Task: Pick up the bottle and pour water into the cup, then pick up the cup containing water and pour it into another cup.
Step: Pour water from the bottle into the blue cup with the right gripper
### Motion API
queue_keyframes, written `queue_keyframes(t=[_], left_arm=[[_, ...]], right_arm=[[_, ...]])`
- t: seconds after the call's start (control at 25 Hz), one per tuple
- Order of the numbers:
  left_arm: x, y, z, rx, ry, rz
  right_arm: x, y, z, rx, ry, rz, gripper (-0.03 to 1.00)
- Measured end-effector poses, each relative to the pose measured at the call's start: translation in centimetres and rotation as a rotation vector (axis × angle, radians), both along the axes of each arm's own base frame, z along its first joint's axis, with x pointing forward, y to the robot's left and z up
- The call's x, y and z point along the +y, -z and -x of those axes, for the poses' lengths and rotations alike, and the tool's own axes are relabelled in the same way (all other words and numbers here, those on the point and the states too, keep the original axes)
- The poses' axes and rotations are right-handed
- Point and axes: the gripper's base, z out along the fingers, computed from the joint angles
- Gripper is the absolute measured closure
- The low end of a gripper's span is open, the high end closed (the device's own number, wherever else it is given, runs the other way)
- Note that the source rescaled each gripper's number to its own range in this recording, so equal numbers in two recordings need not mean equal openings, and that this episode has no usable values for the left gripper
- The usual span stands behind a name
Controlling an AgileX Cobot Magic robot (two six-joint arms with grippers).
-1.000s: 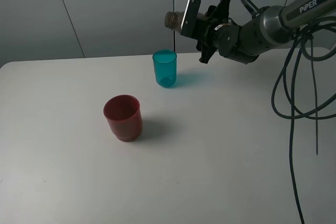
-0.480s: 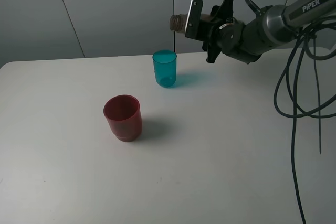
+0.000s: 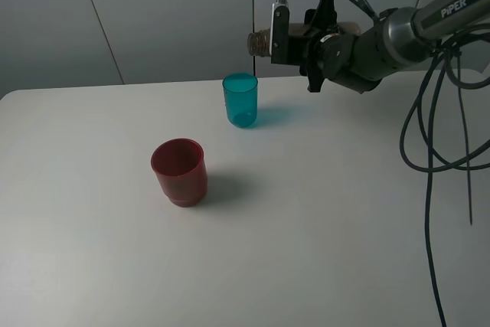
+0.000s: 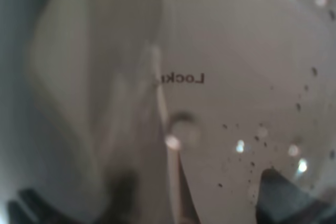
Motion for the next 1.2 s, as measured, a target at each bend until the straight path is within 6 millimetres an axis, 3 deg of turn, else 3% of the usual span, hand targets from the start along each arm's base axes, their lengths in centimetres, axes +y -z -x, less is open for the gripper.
queue_keyframes(t=[1.2], left_arm=[[0.0, 0.0, 0.0, 0.0, 0.0, 0.0]], right_arm=[[0.2, -0.22, 0.0, -0.031, -0.026, 0.06, 0.93]])
